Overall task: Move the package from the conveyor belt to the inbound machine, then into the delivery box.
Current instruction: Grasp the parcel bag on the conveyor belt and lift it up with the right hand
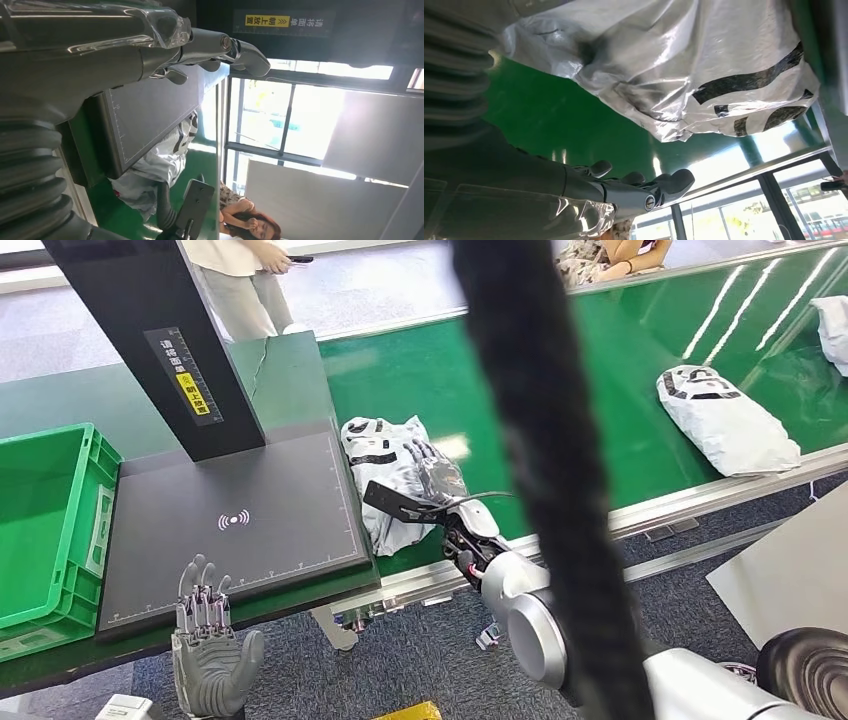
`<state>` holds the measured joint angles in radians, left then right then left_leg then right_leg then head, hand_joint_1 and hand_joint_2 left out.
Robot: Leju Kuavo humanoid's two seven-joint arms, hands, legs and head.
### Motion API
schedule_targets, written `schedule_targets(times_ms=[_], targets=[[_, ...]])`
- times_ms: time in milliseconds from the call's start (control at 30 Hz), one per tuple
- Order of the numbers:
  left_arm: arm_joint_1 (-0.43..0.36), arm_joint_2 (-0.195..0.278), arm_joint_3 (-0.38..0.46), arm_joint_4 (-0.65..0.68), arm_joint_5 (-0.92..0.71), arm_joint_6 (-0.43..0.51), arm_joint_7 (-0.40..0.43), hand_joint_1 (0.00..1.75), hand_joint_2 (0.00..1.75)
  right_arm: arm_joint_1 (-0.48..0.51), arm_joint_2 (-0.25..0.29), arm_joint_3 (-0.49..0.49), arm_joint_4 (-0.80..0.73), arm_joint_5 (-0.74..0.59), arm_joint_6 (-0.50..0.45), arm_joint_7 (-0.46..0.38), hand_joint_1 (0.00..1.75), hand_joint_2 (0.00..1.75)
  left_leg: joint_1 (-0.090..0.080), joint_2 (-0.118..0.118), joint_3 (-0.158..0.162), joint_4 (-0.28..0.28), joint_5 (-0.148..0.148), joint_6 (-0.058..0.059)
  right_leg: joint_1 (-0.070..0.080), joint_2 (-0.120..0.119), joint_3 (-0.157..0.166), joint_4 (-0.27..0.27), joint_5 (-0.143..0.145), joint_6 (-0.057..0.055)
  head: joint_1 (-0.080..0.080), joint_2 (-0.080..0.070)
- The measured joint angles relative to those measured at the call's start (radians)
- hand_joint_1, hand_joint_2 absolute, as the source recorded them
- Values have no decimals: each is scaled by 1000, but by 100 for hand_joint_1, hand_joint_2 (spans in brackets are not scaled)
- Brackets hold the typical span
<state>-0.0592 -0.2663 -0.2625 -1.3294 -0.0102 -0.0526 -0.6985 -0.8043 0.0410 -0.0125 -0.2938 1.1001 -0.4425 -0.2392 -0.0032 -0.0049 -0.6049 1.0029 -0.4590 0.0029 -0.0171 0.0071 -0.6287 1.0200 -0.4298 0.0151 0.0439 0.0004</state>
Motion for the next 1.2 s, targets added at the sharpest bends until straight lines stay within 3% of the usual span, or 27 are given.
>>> schedule_targets(times_ms=[633, 667, 733, 767, 800, 867, 900, 1200], targets=[[0, 0, 2, -3, 11, 15, 0, 0, 175, 17, 3, -16, 0, -35, -19, -27, 0, 0, 0, 0, 0, 0, 0, 0, 0, 0, 0, 0, 0, 0, 0, 0], [0, 0, 3, -4, 12, 16, 0, 0, 175, 17, 2, -18, 0, -36, -19, -27, 0, 44, 0, 0, 0, 0, 0, 0, 0, 0, 0, 0, 0, 0, 0, 0], [1, -1, 6, -7, 12, 16, 0, 0, 175, 16, 1, -20, 0, -37, -18, -29, 17, 131, 0, 0, 0, 0, 0, 0, 0, 0, 0, 0, 0, 0, 0, 0], [1, -1, 7, -9, 12, 17, 0, 0, 175, 15, 1, -21, 0, -38, -18, -31, 51, 175, 0, 0, 0, 0, 0, 0, 0, 0, 0, 0, 0, 0, 0, 0], [1, -2, 9, -11, 12, 18, 0, 0, 175, 13, 0, -22, 0, -38, -18, -33, 95, 175, 0, 0, 0, 0, 0, 0, 0, 0, 0, 0, 0, 0, 0, 0], [2, -3, 13, -13, 12, 19, 0, 0, 175, 9, 0, -26, 0, -40, -16, -36, 164, 175, 0, 0, 0, 0, 0, 0, 0, 0, 0, 0, 0, 0, 0, 0], [2, -3, 14, -15, 12, 19, 0, 0, 175, 8, -1, -28, 0, -41, -15, -38, 174, 175, 0, 0, 0, 0, 0, 0, 0, 0, 0, 0, 0, 0, 0, 0], [3, -3, 17, -24, 13, 19, 0, 0, 175, 5, -7, -48, 0, -58, -16, -70, 175, 175, 0, 0, 0, 0, 0, 0, 0, 0, 0, 0, 0, 0, 0, 0]])
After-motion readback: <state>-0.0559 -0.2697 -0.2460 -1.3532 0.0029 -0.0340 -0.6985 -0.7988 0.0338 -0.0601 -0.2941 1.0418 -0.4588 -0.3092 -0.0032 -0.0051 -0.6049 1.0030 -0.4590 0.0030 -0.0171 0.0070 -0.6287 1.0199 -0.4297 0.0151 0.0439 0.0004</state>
